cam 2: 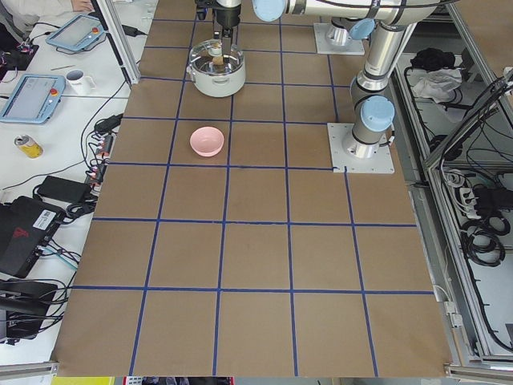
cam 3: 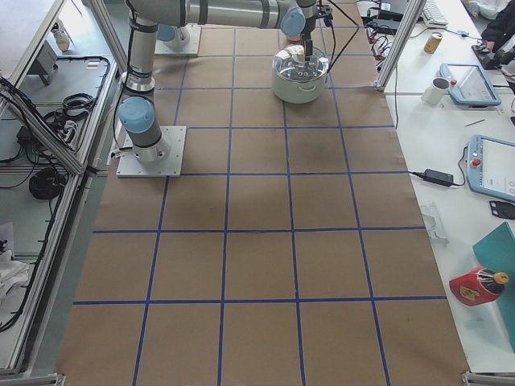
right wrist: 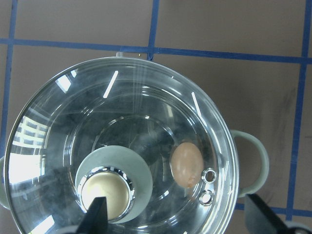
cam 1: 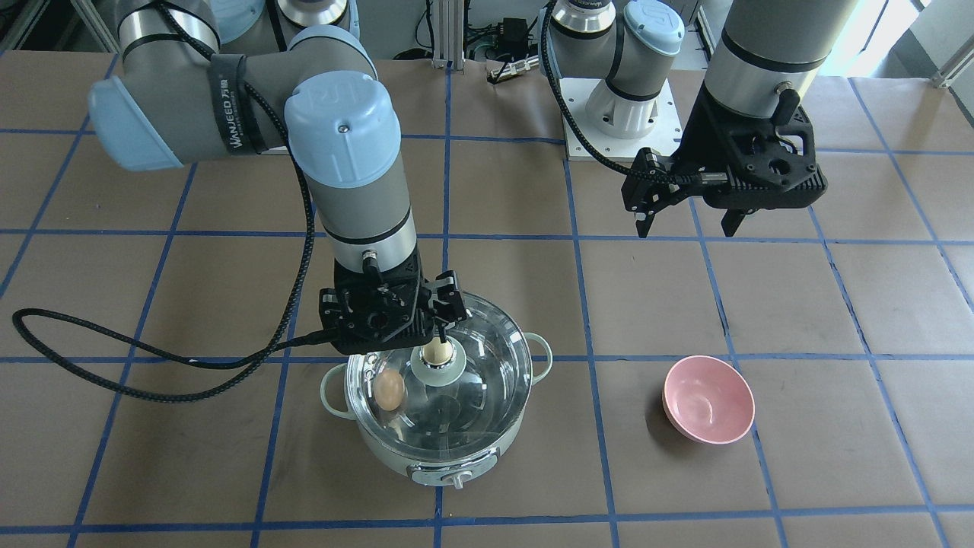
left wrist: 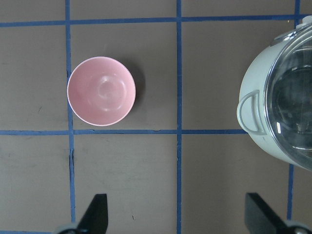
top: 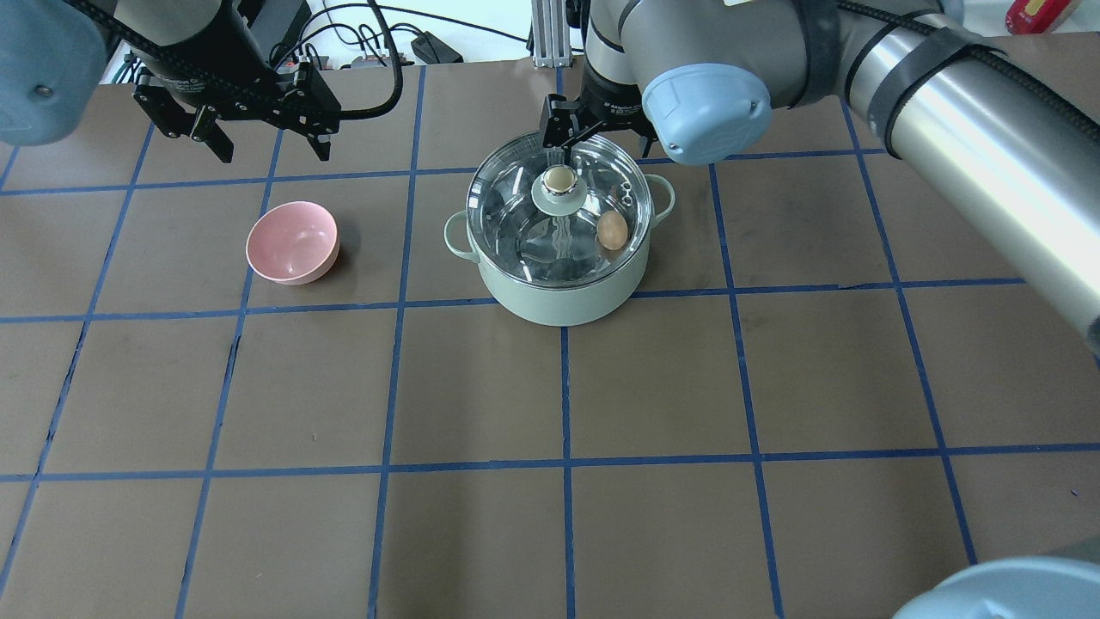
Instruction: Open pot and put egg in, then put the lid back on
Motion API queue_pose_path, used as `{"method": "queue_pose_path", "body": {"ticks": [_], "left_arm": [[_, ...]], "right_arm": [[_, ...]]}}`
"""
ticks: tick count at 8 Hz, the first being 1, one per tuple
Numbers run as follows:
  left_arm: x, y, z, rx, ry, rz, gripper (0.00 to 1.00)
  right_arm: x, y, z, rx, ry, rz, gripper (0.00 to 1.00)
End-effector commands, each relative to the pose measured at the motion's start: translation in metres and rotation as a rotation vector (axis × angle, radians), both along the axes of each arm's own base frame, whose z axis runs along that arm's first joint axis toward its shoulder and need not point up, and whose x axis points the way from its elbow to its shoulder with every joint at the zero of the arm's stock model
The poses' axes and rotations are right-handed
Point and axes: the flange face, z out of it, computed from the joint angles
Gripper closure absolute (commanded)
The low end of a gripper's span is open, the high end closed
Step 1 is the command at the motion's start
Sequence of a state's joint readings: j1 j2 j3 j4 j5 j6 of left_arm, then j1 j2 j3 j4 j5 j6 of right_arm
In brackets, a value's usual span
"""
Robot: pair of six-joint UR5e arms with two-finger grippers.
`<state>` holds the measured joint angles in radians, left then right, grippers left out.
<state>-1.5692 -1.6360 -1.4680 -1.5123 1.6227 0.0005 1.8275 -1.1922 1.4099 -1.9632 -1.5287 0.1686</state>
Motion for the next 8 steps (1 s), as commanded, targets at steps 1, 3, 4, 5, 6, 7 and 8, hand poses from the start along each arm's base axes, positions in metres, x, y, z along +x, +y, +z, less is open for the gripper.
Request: {"method": "queue_pose_path", "body": {"ticks": [1,3,4,5,6,7,8], "left_arm": [[-0.001,-0.001,-0.001,-0.003,0.007,0.012,0.0],[0.0,-0.001,-0.002,0.0,0.006,0.012,0.0],[-0.001,-0.001,-0.003,0.003,0.007,0.012,0.0],[-0.003,0.001,-0.001,-0.004,0.007,0.027,0.0],[-0.001,0.003,0.003,-0.012,-0.001,0.034,0.0],[-0.001,0.002,0.003,-0.01,-0.001,0.036,0.0],[-0.001,0.002,0.003,-0.01,-0.003,0.035,0.0]], "right_arm": [[-0.024,-0.008,0.01,-0.011,-0.021,-0.039,0.0],[-0.077,-0.024,0.014,0.002,-0.014,-0.095,0.0],[-0.118,-0.02,0.032,0.024,0.018,-0.066,0.0],[-0.155,-0.01,0.059,0.015,0.063,-0.051,0.0],[-0.179,0.002,0.076,0.03,0.101,-0.072,0.0],[-0.188,0.012,0.082,0.058,0.146,-0.085,0.0],[-0.189,0.014,0.08,0.079,0.153,-0.084,0.0]]}}
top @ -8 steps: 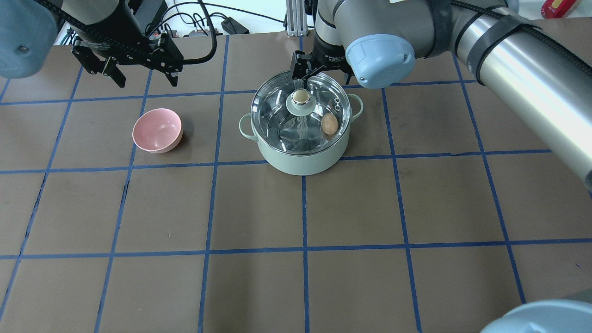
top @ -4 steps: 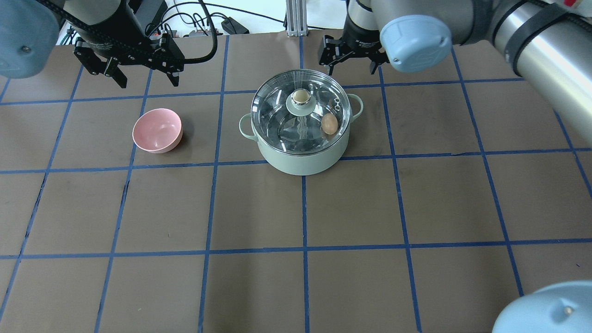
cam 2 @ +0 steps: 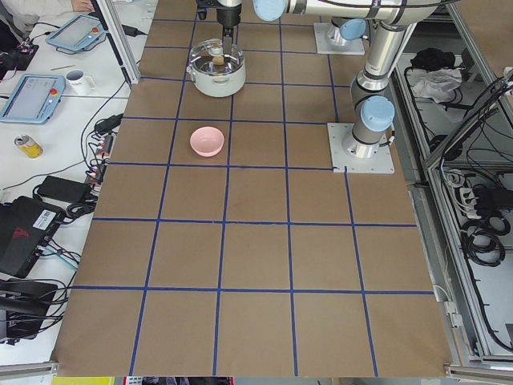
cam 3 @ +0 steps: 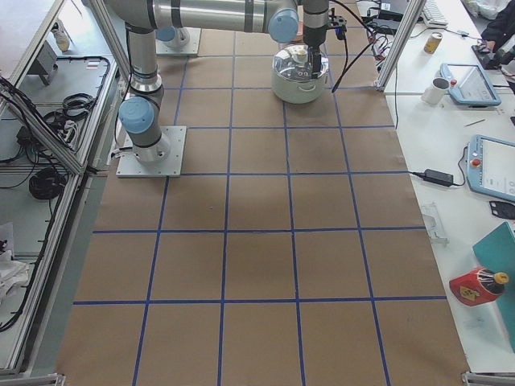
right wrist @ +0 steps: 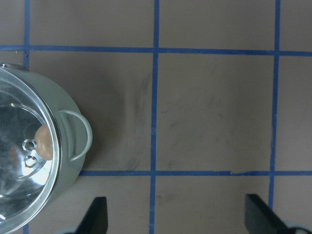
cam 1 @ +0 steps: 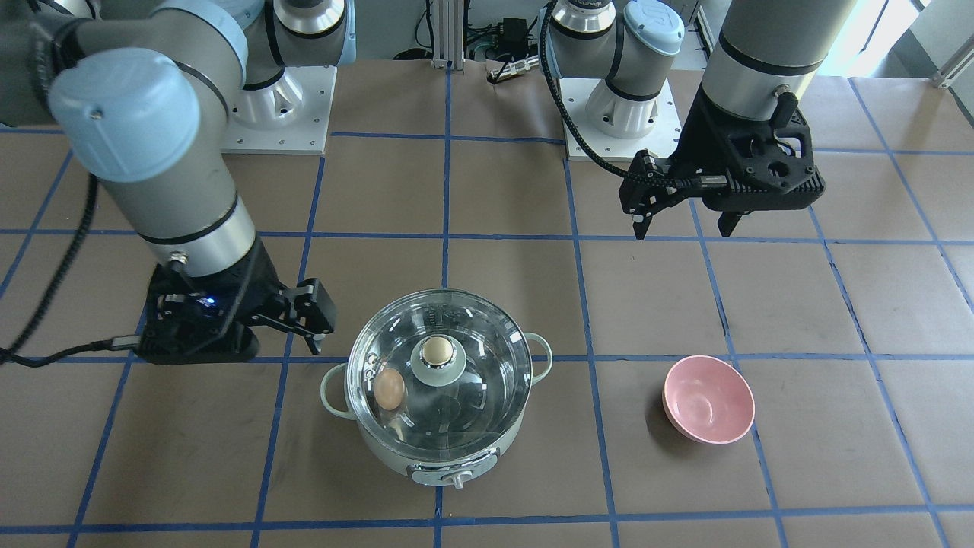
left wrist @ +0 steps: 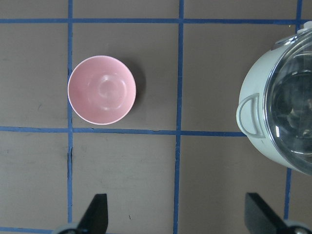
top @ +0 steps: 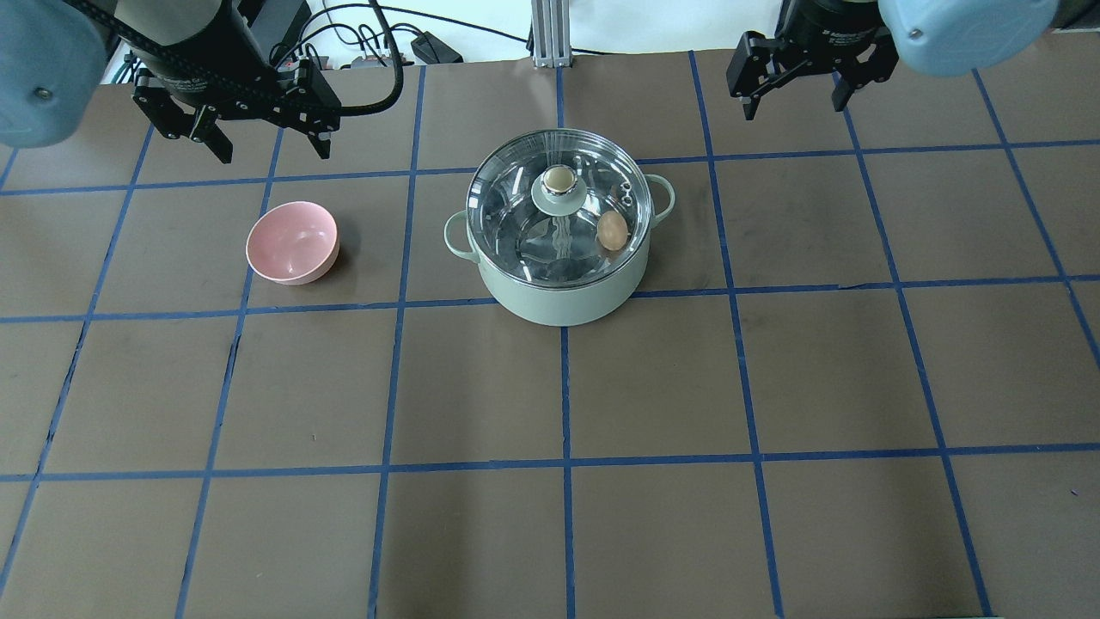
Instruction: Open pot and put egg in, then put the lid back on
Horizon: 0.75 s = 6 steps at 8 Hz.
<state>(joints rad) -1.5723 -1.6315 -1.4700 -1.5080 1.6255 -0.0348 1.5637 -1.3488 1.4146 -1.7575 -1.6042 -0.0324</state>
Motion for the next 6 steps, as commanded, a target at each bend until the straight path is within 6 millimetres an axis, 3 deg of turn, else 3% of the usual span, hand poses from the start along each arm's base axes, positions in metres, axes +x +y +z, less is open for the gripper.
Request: {"method": "queue_pose_path", "body": {"ticks": [1,6], "left_arm": [[0.0005,0.0004,-0.0001,0.0,-0.005,0.002,0.0],[0.0005,-0.0005,-0.0011,-0.001,-0.005,-0.001,0.0]], "right_arm": [[-0.0143,0.0128,0.0048,0.047,0.035,-0.009,0.0],[-0.0155,0.0149,0.0036,0.05,0.037,-0.011,0.0]]}}
